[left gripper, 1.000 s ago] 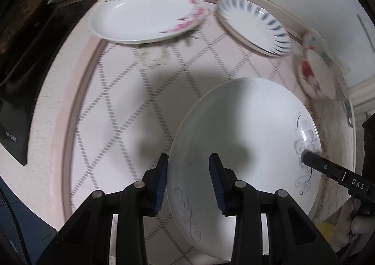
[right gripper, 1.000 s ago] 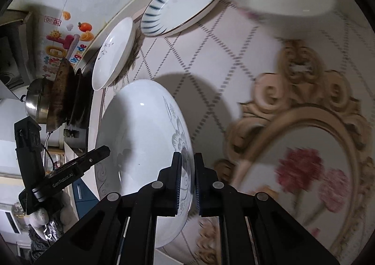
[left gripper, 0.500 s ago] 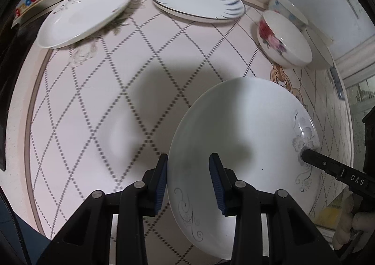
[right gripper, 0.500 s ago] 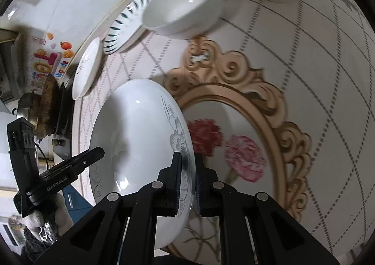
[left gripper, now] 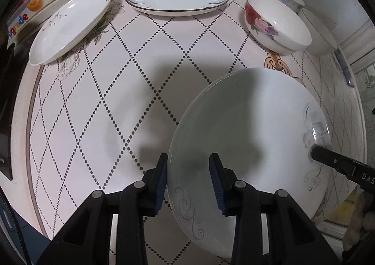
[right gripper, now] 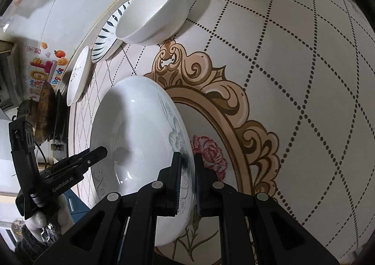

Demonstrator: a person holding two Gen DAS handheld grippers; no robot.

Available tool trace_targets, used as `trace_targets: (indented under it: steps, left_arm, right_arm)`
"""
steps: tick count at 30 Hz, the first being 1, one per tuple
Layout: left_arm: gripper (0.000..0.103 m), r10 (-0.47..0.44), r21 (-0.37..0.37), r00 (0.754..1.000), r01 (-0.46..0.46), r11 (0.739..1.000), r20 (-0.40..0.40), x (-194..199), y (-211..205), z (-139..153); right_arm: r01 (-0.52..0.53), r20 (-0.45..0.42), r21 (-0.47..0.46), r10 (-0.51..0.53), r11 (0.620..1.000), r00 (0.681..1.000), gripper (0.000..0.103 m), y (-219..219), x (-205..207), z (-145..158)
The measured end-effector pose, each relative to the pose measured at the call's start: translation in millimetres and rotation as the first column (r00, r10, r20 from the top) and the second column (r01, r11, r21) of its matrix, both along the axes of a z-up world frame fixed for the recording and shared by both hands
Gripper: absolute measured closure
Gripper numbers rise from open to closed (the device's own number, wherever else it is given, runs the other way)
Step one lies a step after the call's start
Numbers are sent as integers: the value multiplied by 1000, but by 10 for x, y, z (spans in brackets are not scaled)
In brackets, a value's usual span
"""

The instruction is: Organize plates and bowls

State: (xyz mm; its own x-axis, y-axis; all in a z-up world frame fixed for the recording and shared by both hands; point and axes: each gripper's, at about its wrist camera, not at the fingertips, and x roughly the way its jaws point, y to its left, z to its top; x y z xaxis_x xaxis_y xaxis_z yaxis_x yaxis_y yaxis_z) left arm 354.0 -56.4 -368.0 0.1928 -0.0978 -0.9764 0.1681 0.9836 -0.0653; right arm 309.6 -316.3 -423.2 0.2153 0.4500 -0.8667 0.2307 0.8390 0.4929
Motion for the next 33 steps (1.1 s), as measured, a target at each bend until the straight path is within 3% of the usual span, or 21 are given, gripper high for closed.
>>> trace_targets:
  steps: [8,11,14,16,17,18,20,22,25,28,33]
  left_arm:
    - [71,5,26,1000,-5,1000,8,-9,-117,13]
    - [71,9,2,1000,-9,1000,-11,3,-53,27]
    - [71,38,-37,999,-37,999,21,6,146,261]
    - [70,73,-85,996,-68,994,60,18,352,514]
    - [69,89,-101,993,-81,992,81,35,454,624]
    - [65,106,-110,989,-95,989,102,66,572,737]
    - [54,153,-129,977,-134,983,152,228,891,953]
    - [50,204,-135,959,-179,974,196,429,1246,1073]
    - [50,252,-100,941,-235,967,227,856,1708,1052]
    - [51,291,-54,929,-286,957,227,1253,2150,920]
    - [51,324,-28,927,-325,945,188,1715,2585,603]
  right_arm:
    - [2,-19,17,-2,1000,1000,91,13,-64,-46]
    - [7,-40,28,-6,1000,999,90,6,-57,-54]
    - [9,-64,31,-7,999,998,89,-44,-44,-8]
    - [19,-76,-13,-20,1000,997,84,-102,-62,153]
    - [21,-72,-30,-23,999,997,76,-125,-70,245]
    - [19,-65,-51,-23,999,998,67,-127,-73,372]
    - [7,-36,-57,-9,998,999,61,-63,-51,620]
    - [-11,7,-34,11,999,1000,57,125,53,903]
    - [-27,62,71,23,997,998,51,622,443,1180]
    - [-56,86,170,42,984,995,50,1217,1042,1169]
    - [-105,93,159,91,982,991,50,2085,2076,877]
